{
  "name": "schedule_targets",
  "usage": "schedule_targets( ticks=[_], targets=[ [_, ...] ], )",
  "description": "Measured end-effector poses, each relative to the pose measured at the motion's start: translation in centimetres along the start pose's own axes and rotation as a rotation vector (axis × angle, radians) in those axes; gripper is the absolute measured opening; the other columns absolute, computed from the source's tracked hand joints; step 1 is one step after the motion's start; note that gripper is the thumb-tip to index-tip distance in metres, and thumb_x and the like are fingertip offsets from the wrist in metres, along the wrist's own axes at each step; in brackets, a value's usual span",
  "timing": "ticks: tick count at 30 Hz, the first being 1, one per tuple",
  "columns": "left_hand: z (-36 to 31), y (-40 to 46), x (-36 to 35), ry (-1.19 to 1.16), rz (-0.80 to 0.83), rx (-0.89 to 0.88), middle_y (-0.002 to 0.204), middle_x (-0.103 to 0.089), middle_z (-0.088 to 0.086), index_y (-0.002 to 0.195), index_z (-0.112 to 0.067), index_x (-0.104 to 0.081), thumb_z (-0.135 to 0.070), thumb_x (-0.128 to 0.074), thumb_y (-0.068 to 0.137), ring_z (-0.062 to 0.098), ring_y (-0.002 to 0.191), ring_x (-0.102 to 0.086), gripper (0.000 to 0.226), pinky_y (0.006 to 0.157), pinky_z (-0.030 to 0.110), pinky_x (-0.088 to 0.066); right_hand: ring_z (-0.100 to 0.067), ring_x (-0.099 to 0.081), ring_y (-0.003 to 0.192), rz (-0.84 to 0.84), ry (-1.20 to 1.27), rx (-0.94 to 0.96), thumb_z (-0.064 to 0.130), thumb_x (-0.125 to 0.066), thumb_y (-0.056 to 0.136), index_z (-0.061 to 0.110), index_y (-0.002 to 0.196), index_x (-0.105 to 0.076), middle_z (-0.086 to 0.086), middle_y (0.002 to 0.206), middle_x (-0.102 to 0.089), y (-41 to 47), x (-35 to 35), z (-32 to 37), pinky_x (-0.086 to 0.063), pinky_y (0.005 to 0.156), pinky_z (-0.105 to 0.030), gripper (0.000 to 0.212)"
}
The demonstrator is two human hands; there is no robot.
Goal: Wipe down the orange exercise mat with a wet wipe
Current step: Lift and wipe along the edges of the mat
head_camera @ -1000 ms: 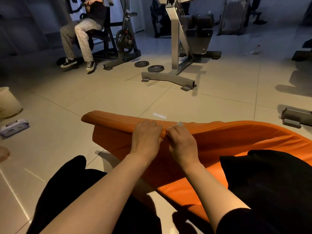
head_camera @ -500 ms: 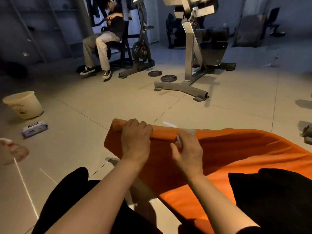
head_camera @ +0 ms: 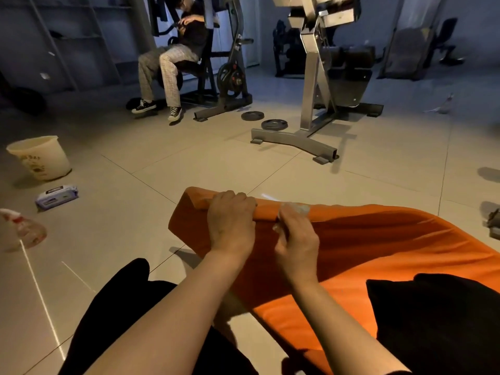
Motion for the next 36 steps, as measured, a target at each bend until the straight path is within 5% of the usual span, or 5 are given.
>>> schedule_targets(
  ticks=[11,18,24,28,36],
  targets=[
    [-0.7,-0.3,0.4,0.003,0.103,0.009,0.087,-0.067,-0.004,0.091,-0.023,-0.071,-0.024,-0.079,0.072,0.019,0.087,-0.06,0.021,0.08,0.032,-0.043,-0.034,-0.064,0.077,-0.037,-0.123,-0.084,-0.008,-0.056,0.07,0.002,0.097,-0.072,-0.011,0.09,-0.072,0.0,1.3,-2.8,-0.037,0.072,-0.018,0.033],
    [-0.1,0.8,0.6,0.022,0.071,0.033,0.08,-0.068,-0.001,0.084,-0.021,-0.072,-0.021,-0.074,0.075,0.021,0.08,-0.059,0.01,0.073,0.033,-0.041,-0.025,-0.055,0.112,0.087,0.017,0.229,-0.01,-0.049,0.068,-0.004,0.117,-0.066,-0.018,0.118,-0.066,0.4,-1.1,1.0,-0.032,0.107,-0.019,0.052],
    [-0.3,1.0,0.7,0.01,0.106,0.012,0.067,-0.064,-0.006,0.074,-0.024,-0.073,-0.026,-0.089,0.054,0.018,0.069,-0.058,0.026,0.067,0.032,-0.045,-0.036,-0.065,0.086,-0.002,-0.178,-0.159,-0.011,-0.052,0.064,0.004,0.104,-0.072,-0.013,0.098,-0.072,1.4,2.6,-5.3,-0.035,0.07,-0.019,0.048],
    [-1.3,1.4,1.0,0.018,0.072,-0.033,0.056,-0.059,-0.005,0.062,-0.023,-0.068,-0.023,-0.093,0.038,0.019,0.058,-0.056,0.034,0.057,0.03,-0.045,-0.033,-0.061,0.101,-0.012,-0.152,-0.022,-0.001,-0.056,0.074,-0.005,0.108,-0.068,-0.02,0.108,-0.069,1.3,0.8,-2.5,-0.039,0.09,-0.027,0.037],
    [0.1,1.7,1.5,0.022,0.142,-0.063,0.114,-0.063,-0.005,0.118,-0.026,-0.064,-0.026,-0.058,0.092,0.018,0.116,-0.046,0.026,0.103,0.032,-0.03,-0.032,-0.059,0.074,0.174,-0.197,0.167,-0.01,-0.074,0.068,0.005,0.086,-0.066,-0.011,0.08,-0.064,3.6,0.0,-1.0,-0.043,0.081,-0.036,0.024]
  ],
)
Point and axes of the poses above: each hand's wrist, its own y-axis towards the middle knuckle, its own x-axis out of the back of the hand, z = x × y, the point moved 1 cm from there along y, towards the middle knuckle
